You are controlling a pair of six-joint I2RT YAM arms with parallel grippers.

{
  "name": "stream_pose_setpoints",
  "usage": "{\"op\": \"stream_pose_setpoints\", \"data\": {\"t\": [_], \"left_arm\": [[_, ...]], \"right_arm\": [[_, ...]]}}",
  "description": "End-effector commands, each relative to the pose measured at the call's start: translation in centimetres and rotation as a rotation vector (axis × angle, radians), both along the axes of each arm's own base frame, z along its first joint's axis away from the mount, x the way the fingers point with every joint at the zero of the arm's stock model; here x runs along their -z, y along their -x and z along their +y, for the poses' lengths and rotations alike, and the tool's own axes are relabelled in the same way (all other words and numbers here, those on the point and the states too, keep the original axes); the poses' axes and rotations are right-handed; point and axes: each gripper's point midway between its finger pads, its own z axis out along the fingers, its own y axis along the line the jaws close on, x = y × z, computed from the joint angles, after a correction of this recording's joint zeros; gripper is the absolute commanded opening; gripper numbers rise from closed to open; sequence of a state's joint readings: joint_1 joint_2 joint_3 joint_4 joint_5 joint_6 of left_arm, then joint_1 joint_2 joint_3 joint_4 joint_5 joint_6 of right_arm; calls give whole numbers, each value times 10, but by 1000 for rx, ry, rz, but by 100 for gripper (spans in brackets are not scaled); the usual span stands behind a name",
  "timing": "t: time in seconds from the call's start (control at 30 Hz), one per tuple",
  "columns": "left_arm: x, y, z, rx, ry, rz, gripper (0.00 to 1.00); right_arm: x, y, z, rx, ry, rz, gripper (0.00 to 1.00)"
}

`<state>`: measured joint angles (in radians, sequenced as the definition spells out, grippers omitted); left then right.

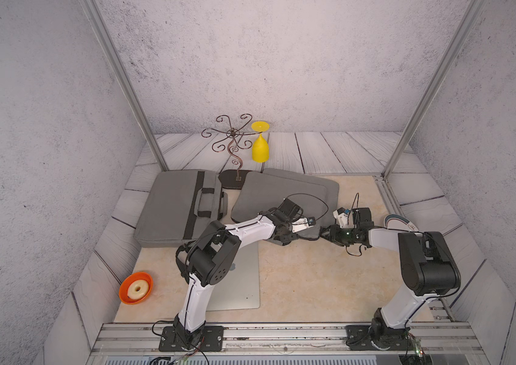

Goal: Open the zippered laptop bag and take out the laptop
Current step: Unzip the zipper on the zippered laptop bag.

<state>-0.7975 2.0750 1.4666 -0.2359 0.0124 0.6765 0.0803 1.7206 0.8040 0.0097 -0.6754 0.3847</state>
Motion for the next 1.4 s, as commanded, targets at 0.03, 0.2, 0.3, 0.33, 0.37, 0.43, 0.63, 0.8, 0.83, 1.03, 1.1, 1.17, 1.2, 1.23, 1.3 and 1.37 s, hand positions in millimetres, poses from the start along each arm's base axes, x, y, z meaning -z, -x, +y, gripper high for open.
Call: {"op": "stream_pose_setpoints", "data": {"t": [0.03, 0.2, 0.3, 0.33, 0.37, 0.43, 0.63, 0.8, 0.83, 1.03, 1.1, 1.17, 1.2, 1.23, 1.3, 1.37], "left_arm": [[2, -21, 16, -63, -129, -91, 34], [-17, -20, 26, -108, -158, -74, 3], [-37, -21, 24, -120, -97, -100, 0], [-42, -21, 24, -122, -85, -100, 0], [-47, -22, 25, -122, -82, -103, 0], [-55, -23, 27, -119, -85, -113, 0], [-80, -28, 30, -119, -42, -138, 0], [-89, -29, 30, -107, -19, -135, 0], [-90, -29, 31, -107, -15, -131, 0], [-89, -31, 37, -102, 7, -105, 0], [-91, -32, 38, -96, 11, -106, 0], [-90, -33, 40, -99, 12, -99, 0], [-89, -33, 41, -101, 13, -94, 0], [-89, -33, 42, -104, 13, -90, 0], [-87, -32, 43, -104, 15, -81, 0], [-85, -31, 44, -106, 19, -72, 0]], "right_arm": [[-19, -1, 5, -42, -7, -43, 42], [-20, 2, 1, -57, 43, -54, 42], [-21, 1, -3, -53, 72, -70, 42], [-21, 0, -4, -54, 78, -78, 42], [-21, 0, -5, -58, 86, -86, 43], [-23, -1, -4, -61, 74, -111, 44], [-37, -9, 7, -100, 6, -206, 50], [-40, -17, 21, -121, -94, -210, 53], [-42, -19, 21, -119, -105, -219, 54], [-50, -24, 35, -161, -226, -252, 59], [-52, -28, 39, -159, -264, -261, 60], [-51, -30, 42, -160, -293, -256, 60], [-49, -31, 45, -164, -305, -251, 60], [-49, -31, 47, -171, -315, -250, 60], [-49, -31, 52, -186, -336, -250, 61], [-51, -30, 58, -204, -360, -248, 62]]}}
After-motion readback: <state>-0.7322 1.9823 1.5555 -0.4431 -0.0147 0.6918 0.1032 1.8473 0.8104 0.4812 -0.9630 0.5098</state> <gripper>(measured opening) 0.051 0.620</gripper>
